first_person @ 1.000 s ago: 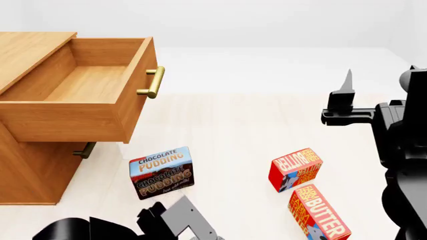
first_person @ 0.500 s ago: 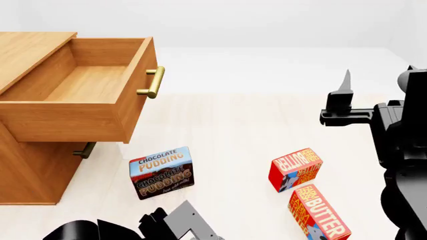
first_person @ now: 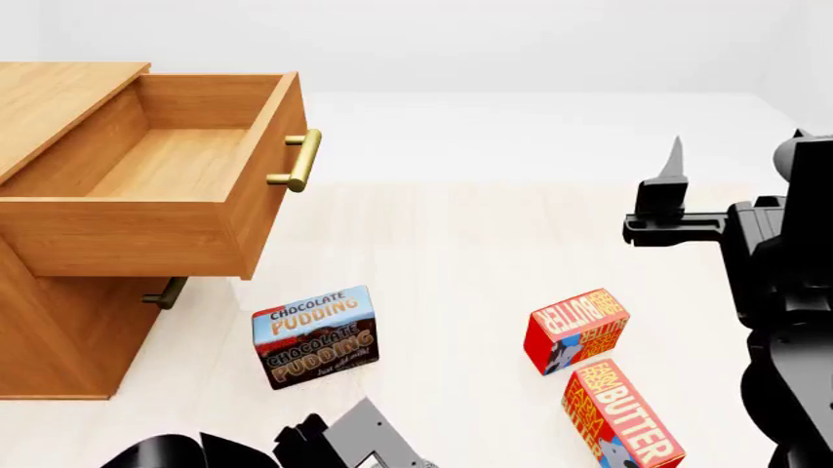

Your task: Put the bowl in the top drawer of the cabinet.

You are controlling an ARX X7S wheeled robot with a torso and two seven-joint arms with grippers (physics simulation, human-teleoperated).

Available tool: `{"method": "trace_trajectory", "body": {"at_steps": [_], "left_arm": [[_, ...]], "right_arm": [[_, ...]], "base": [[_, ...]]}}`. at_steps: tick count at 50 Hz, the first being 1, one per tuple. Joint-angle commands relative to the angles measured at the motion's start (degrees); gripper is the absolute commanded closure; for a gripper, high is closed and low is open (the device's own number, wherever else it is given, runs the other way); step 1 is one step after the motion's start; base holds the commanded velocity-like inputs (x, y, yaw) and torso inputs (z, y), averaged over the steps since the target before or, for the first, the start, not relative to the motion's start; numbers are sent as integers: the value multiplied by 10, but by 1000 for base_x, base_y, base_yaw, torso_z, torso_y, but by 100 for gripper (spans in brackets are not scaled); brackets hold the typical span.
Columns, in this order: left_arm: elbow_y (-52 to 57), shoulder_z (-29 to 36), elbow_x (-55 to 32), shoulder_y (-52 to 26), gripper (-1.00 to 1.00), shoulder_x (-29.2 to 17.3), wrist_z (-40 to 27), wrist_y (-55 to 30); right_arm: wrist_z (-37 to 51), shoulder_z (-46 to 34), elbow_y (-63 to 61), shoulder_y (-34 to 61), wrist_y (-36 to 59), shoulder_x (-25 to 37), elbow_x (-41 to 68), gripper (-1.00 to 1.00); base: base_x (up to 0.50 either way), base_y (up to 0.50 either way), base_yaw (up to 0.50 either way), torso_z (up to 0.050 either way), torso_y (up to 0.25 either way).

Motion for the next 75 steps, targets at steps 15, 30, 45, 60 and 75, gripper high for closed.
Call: {"method": "trace_trajectory", "body": {"at_steps": [15, 30, 45, 60, 75], "left_arm": [[-37, 26, 27, 6, -100, 4, 24, 24], [-22, 21, 16, 7, 100, 2, 12, 20], [-17, 13, 9, 2, 100, 1, 5, 22], [13, -20, -21, -28, 100, -2, -23, 12], [32, -43, -47, -51, 100, -3, -45, 0]], "right_arm": [[4, -3, 7, -4, -8, 0, 1, -100], [6, -4, 6, -2, -6, 1, 5, -100], [7, -3, 12, -9, -17, 2, 5, -100], [10, 2, 6, -12, -15, 2, 10, -100], [10, 12, -3, -7, -5, 4, 17, -100]], "base": [[0, 0, 0, 0, 0], [0, 0, 0, 0, 0], [0, 0, 0, 0, 0], [0, 0, 0, 0, 0], [0, 0, 0, 0, 0]]}}
